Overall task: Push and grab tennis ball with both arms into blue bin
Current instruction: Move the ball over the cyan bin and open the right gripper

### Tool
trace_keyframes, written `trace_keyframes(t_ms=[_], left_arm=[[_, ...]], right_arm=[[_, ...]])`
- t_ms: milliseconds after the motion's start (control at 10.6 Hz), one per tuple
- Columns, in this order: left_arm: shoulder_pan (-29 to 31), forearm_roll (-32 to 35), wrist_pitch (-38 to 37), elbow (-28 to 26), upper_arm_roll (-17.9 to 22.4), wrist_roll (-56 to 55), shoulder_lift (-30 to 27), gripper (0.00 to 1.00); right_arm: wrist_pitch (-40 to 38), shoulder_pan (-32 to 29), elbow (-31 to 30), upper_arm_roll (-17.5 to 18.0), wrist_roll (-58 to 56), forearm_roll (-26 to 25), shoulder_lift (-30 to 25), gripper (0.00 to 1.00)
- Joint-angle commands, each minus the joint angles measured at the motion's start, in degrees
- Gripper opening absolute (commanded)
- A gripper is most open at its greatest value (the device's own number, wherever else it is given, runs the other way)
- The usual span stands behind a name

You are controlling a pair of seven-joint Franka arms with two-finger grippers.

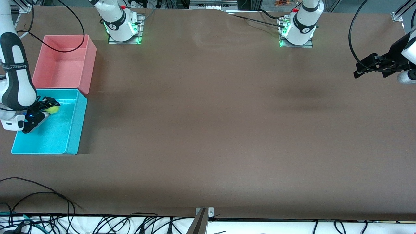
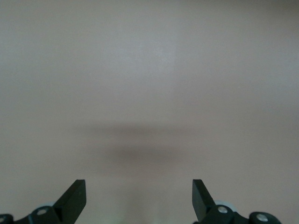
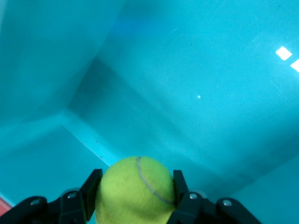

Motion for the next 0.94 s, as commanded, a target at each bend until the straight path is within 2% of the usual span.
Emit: trace_keyframes(t_ms=[0,377,472,566,660,849], left_arm=[[0.17,-1.1,-0.61,0.99,0.07,0.1,0.52,1.0],[0.26,-1.1,-0.61,1.08,0.07,0.1,0.7,1.0],[0.26,-1.1,-0.61,1.08,0.07,0.1,0.7,1.0],[0.35,-1.1,-0.61,0.99,0.07,0.1,0.7,1.0],[0.35,-1.1,-0.61,0.99,0.07,0.1,0.7,1.0],[0.35,-1.1,-0.61,1.07,0.07,0.1,0.7,1.0]], right_arm=[[2.36,-2.42,-0.18,0.74,-1.78,-0.46,0.98,0.0],[3.77,-3.74,-0.09,0.74,-2.31,-0.54,1.69,0.03],[3.86,-3.83,-0.09,0.74,-2.23,-0.46,1.86,0.07],[3.86,-3.92,-0.09,0.74,-2.22,-0.46,1.95,0.3],[3.95,-3.83,-0.09,0.74,-1.35,-0.19,2.3,0.98],[3.95,-3.92,-0.09,0.74,-1.35,-0.11,2.39,1.0]])
